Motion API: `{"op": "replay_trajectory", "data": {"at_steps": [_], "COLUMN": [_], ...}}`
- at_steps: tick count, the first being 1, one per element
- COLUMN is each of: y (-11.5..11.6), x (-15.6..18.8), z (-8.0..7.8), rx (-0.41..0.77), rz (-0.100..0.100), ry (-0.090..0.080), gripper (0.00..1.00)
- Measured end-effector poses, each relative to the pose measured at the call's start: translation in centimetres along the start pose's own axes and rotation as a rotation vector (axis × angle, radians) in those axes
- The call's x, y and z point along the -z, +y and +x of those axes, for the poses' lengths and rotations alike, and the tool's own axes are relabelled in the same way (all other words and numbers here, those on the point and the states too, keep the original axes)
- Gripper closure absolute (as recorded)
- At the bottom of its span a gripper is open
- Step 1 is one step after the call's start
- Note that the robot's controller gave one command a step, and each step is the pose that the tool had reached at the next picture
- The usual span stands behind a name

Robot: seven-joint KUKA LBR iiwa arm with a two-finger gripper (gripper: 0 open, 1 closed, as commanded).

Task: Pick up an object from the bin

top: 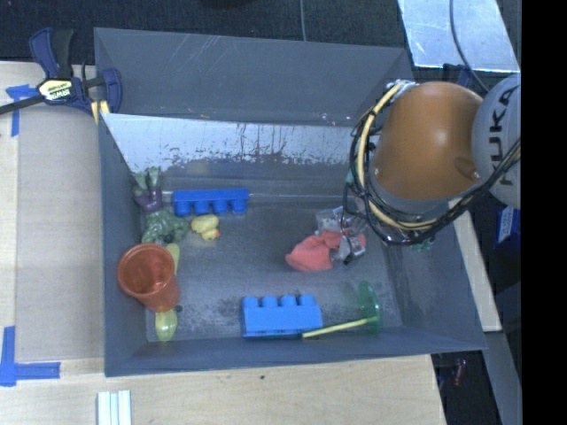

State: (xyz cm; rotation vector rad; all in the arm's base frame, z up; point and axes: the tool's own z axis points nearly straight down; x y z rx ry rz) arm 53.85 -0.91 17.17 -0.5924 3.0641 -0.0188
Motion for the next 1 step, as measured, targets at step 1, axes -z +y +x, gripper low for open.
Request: {"op": "replay_trajectory", "data": {"at_steps": [1], "y": [0.62], "x": [6.15], "z": [-1.36], "rx": [0.091], "rz": [0.001], "ry": [-0.003], "gripper": [1.00]}}
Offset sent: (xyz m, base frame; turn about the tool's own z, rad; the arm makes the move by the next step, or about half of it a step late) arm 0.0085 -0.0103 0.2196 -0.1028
